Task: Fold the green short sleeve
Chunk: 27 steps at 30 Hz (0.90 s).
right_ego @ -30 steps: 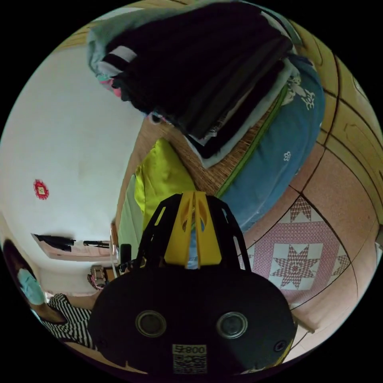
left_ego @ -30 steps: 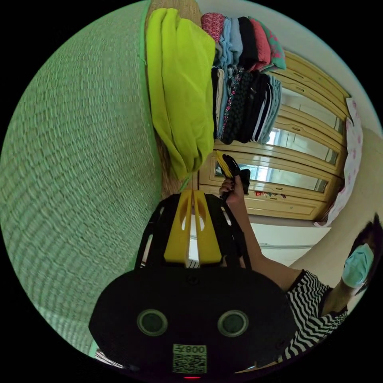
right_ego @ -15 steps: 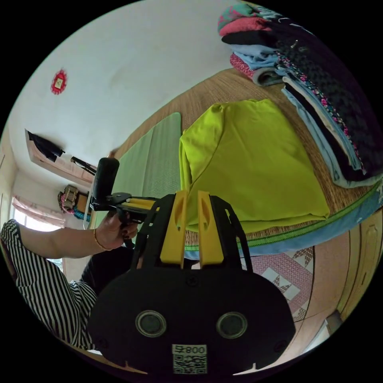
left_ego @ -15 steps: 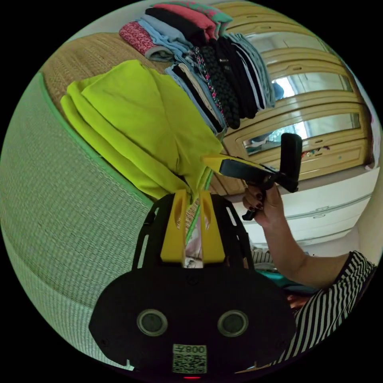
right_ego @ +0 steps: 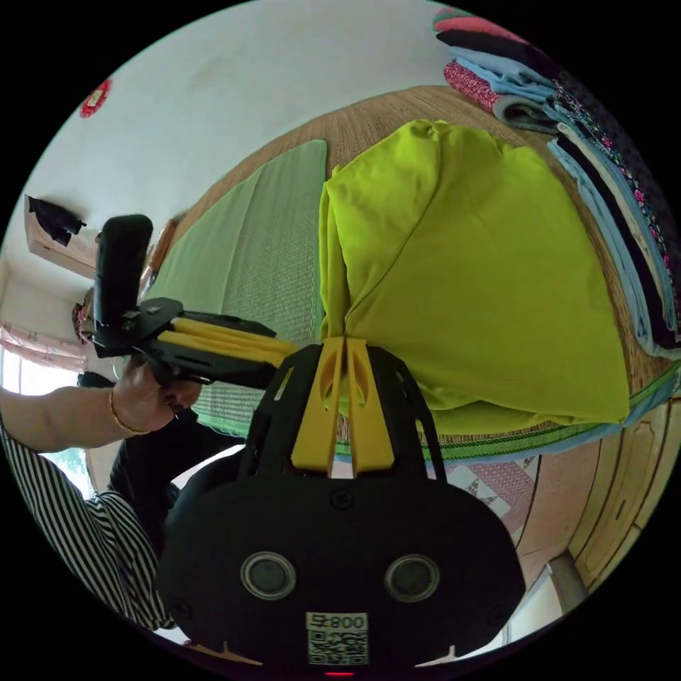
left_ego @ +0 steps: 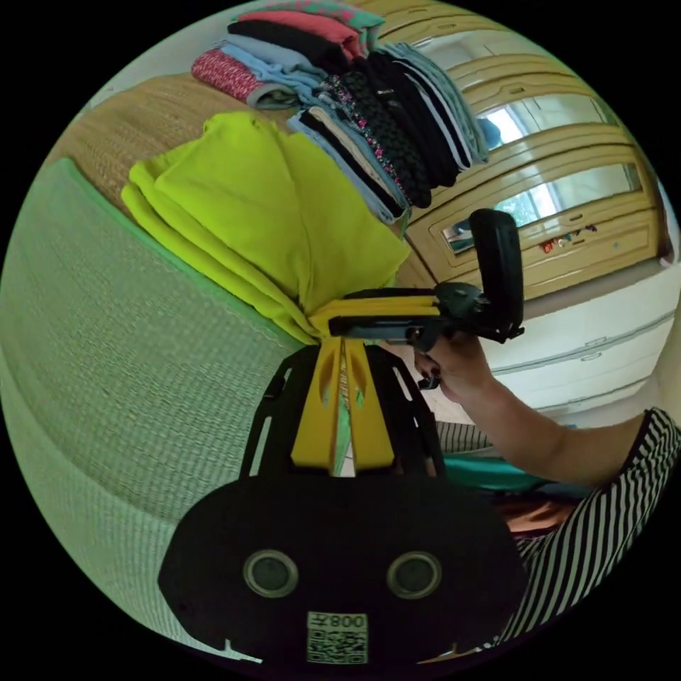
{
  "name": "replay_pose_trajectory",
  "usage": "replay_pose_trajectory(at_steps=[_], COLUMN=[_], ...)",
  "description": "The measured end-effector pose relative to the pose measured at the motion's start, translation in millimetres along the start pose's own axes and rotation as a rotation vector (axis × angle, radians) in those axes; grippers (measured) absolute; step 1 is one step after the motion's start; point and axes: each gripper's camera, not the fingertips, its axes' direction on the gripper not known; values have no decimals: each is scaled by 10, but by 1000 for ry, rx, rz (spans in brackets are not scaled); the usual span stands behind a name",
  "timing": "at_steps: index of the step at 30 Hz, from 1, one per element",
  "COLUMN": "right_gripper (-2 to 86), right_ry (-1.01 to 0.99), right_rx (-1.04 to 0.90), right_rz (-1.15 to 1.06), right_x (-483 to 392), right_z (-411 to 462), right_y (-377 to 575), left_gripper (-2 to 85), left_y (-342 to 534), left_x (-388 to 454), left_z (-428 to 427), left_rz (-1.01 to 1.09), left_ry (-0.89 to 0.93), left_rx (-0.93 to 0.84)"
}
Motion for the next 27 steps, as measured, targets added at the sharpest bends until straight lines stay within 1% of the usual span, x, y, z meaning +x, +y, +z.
replay_pose_trajectory(at_steps=[1,3,4,5,8,10,12,14,17,19,23,27], right_gripper=[7,6,5,5,4,4,4,4,4,4,3,2], right_ry=[21,34,41,54,135,237,309,354,326,261,226,207], right_rx=[4,21,10,7,26,27,16,3,-18,-33,-48,-7], right_rz=[-20,-20,-40,-52,-105,-170,-224,-273,-277,-235,-174,-104], right_x=[-64,-125,-173,-206,-412,-614,-751,-834,-794,-667,-592,-597], right_z=[-15,-64,-74,-80,-139,-166,-187,-221,-357,-505,-692,-916], right_y=[-17,-46,-72,-79,-76,-63,-62,-69,-132,-199,-235,-152], left_gripper=[4,3,3,3,3,2,2,2,2,1,1,1], left_y=[-28,-117,-171,-243,-510,-647,-766,-834,-801,-771,-723,-477], left_x=[37,82,107,107,-44,-156,-294,-439,-467,-429,-364,-205], left_z=[-91,-152,-183,-238,-351,-388,-339,-218,-218,-217,-241,-500], left_rz=[30,76,87,85,40,1,-37,-59,-50,-37,-31,4], left_ry=[4,-7,-64,-128,-117,-157,-184,-232,-193,-199,-185,-144], left_rx=[17,-20,-16,4,49,73,37,-43,-28,-30,-55,29])
